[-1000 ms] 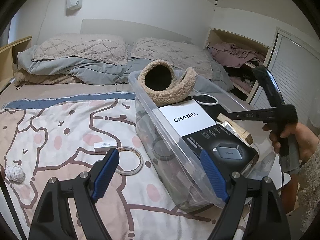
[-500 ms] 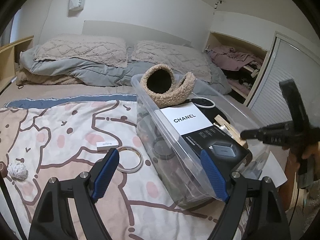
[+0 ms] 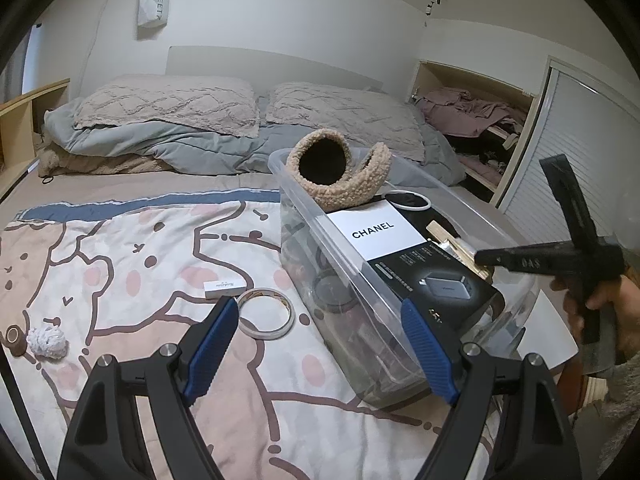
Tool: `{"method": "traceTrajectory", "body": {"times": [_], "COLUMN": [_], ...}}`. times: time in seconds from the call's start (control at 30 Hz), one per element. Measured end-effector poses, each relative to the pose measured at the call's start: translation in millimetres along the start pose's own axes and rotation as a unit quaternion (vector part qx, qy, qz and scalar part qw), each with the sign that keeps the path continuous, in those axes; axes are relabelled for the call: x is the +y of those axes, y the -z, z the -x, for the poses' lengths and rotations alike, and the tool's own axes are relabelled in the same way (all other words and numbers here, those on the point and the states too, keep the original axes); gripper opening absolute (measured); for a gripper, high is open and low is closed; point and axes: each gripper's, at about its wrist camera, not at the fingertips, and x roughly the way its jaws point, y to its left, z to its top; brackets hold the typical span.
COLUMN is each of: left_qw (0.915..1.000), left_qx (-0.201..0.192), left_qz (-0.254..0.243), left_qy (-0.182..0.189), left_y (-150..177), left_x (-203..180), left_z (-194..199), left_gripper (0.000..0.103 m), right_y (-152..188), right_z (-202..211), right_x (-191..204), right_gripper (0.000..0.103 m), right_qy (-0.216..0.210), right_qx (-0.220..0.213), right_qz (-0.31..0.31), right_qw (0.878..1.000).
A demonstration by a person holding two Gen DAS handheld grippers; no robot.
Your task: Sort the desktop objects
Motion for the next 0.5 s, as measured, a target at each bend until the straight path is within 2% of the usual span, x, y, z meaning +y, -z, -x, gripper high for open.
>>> {"method": "traceTrajectory", "body": {"times": [0.1, 0.23, 0.37, 0.5], "left_qw": [0.9999, 0.9999, 1.0, 0.9999], "left_qx": [-0.003, -0.004, -0.006, -0.009], "left_qz": [-0.009, -0.01, -0.005, -0.007], "left_qy": [-0.007, -0.01, -0.006, 0.001], "left_y": [1.3, 2.3, 3.0, 3.5], "left_x": [2.4, 8.7, 13.2, 12.3], "left_z": [5.3, 9.9, 14.3, 17.3], "left_gripper": [0.084, 0.084, 0.084, 0.084], "right_y": [0.3, 4.7, 17.6, 26.7], "right_z": [9.1, 23.7, 29.1, 16.2], "right_x": [2.1, 4.7, 4.8, 8.3], "right_gripper": [0.007, 0.007, 0.007, 0.007], "right_qy": [-0.013, -0.002, 0.025, 0.058], "right_qx": [-0.016, -0.015, 0.016, 0.061], "right_qz": [-0.011, -0.003, 0.012, 0.034], "right_qw": [1.0, 1.0, 1.0, 0.996]}}
